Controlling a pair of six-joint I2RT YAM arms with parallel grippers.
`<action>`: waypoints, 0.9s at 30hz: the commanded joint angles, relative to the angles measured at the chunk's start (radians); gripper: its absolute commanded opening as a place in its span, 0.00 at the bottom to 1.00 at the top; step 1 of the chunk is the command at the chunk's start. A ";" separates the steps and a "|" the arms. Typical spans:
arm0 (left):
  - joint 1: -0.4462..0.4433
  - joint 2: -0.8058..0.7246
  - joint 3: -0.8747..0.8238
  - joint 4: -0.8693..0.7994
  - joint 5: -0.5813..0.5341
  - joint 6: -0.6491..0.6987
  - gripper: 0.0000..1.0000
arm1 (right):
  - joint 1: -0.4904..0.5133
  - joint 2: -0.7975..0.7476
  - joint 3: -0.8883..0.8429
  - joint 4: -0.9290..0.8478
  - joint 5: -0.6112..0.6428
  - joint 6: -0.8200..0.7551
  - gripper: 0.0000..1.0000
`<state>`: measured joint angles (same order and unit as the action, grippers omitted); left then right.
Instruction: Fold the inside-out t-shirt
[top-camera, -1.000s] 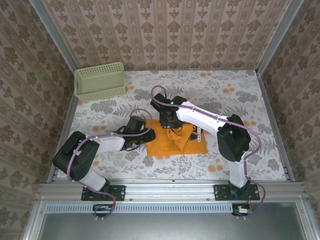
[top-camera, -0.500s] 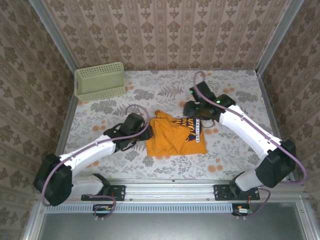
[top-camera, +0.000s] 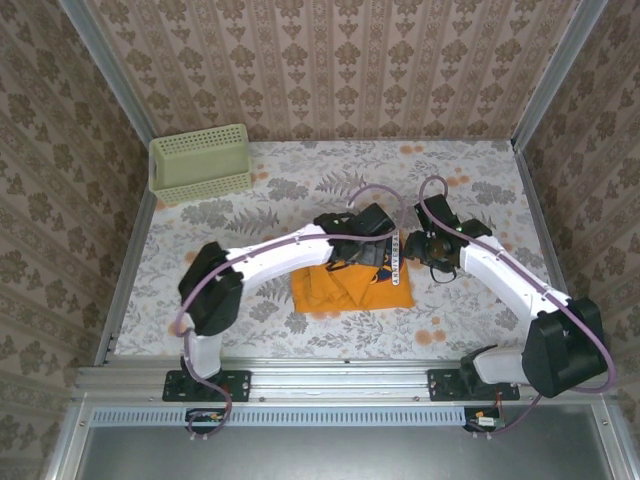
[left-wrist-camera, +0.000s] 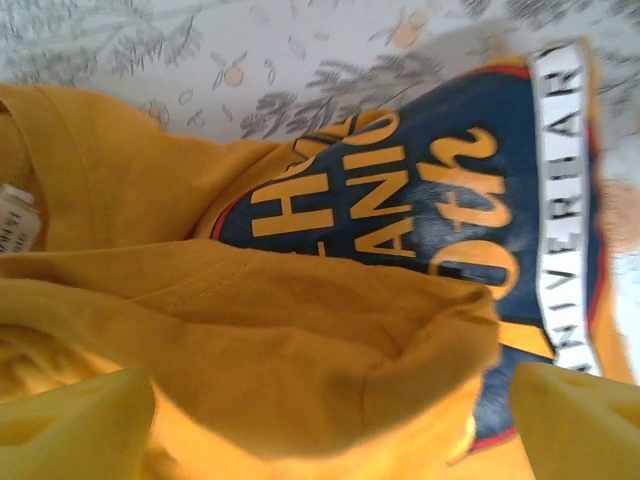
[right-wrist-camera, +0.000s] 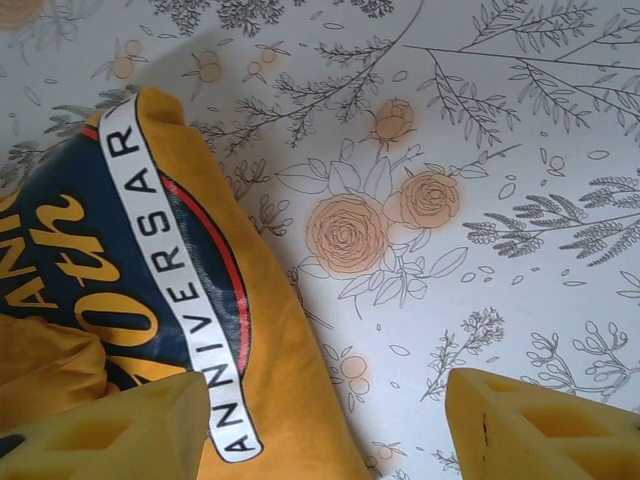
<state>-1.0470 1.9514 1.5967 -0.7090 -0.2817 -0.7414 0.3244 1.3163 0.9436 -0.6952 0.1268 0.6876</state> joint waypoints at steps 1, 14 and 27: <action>0.003 0.048 0.033 -0.119 -0.039 0.021 0.80 | 0.001 -0.023 -0.037 0.052 -0.013 0.021 0.67; 0.037 -0.429 -0.574 0.228 -0.098 -0.139 0.14 | 0.029 0.029 -0.007 0.086 -0.041 -0.027 0.69; 0.031 -0.841 -1.019 0.212 -0.198 -0.478 0.55 | 0.180 0.204 0.178 0.069 0.035 -0.140 0.69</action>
<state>-1.0088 1.2068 0.5678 -0.4358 -0.3702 -1.1137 0.4931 1.5009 1.0767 -0.6239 0.1261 0.5919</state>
